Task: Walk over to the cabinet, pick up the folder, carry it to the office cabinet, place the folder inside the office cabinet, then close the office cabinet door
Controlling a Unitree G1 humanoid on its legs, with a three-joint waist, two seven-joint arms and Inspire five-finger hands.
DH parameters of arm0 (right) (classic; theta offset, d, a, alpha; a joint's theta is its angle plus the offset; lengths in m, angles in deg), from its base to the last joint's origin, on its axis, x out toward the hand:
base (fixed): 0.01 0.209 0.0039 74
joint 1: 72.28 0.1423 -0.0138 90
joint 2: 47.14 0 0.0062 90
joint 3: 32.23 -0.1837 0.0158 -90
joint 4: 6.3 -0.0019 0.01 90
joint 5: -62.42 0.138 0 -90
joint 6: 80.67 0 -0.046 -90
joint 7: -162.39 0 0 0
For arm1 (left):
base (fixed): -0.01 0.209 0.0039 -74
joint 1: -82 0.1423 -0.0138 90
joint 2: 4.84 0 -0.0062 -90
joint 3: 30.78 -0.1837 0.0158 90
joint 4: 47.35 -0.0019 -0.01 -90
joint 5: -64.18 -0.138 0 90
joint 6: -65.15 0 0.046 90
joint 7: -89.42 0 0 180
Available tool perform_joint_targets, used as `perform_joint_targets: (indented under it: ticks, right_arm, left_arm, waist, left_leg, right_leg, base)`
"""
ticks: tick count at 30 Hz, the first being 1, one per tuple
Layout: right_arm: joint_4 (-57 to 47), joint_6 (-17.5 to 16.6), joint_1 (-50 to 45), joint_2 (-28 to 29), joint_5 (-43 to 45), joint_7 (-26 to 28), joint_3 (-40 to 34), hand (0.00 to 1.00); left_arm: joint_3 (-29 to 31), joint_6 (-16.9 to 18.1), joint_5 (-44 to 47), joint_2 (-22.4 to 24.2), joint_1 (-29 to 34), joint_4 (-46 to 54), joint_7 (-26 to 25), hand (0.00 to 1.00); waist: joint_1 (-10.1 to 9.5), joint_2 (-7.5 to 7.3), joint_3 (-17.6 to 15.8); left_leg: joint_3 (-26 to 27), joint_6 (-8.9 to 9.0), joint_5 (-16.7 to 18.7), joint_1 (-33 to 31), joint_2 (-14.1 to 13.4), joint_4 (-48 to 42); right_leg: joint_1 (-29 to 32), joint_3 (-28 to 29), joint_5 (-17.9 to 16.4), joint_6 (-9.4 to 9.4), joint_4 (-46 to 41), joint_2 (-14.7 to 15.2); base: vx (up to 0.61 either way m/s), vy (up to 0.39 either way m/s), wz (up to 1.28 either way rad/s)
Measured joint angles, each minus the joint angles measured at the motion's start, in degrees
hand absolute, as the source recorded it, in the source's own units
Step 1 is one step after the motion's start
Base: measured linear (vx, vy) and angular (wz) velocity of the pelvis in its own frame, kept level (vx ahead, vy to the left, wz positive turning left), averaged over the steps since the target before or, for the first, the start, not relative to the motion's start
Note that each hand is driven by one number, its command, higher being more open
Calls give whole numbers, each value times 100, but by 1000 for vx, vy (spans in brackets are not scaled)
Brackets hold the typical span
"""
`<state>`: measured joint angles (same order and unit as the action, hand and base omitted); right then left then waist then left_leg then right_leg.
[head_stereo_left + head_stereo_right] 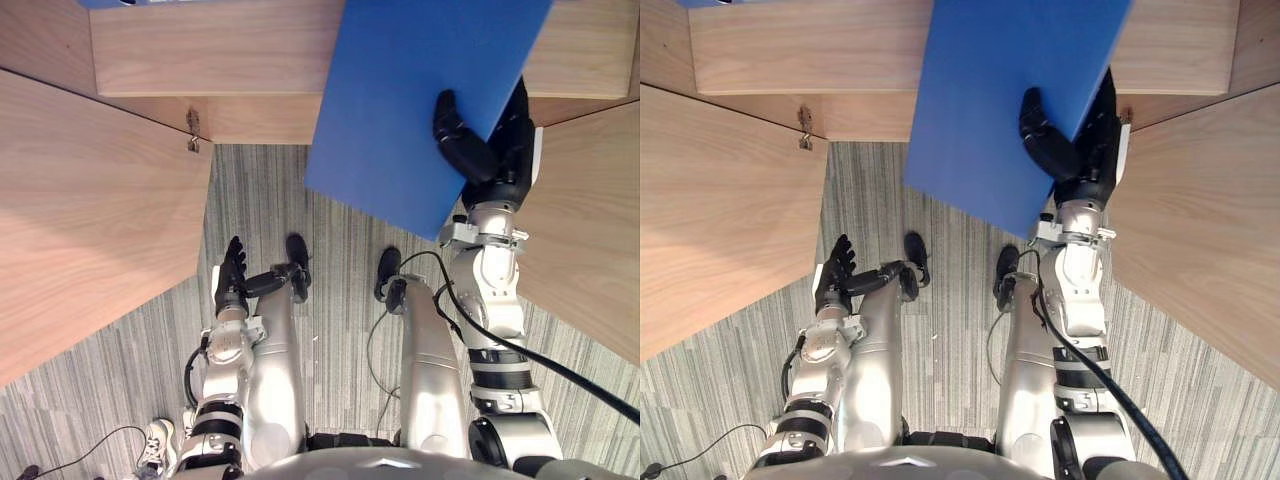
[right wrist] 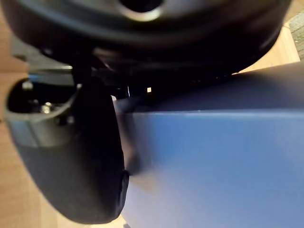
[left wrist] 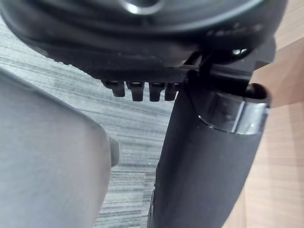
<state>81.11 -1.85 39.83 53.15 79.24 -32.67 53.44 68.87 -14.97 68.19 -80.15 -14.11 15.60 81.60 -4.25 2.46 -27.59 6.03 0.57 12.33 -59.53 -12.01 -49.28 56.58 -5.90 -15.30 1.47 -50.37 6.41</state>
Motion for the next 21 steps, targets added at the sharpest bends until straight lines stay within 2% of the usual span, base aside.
perform_joint_targets:
  ticks: [6, 12, 21]
  right_arm:
    - [390, -275, 796, 133, 1091, -342, -564, 0]
    - [752, -415, 1320, 137, 1951, -700, -967, 0]
    - [1351, -543, 2244, 109, 2691, -1127, -1071, 0]
  left_arm:
    - [-21, -1, 4, 0, -14, 89, -127, 100]
    - [-21, -2, 51, 53, -45, 97, -298, 100]
    - [-22, -42, 61, 181, -166, 102, -492, 100]
  waist:
    - [-22, -2, -1]
    - [-27, -2, -1]
    - [-17, -6, -3]
  left_leg:
    - [-42, 21, -56, -162, 14, 19]
    - [-60, 43, -128, -160, 52, 162]
    - [-150, 128, -308, -142, 79, 434]
  right_leg:
    - [150, -39, 3, -4, -16, 11]
    - [148, -85, 6, -6, 64, 35]
    - [111, -222, 42, -51, 217, 37]
  base:
    - [-9, -1, 3]
    - [23, 11, 5]
    - [21, 4, 6]
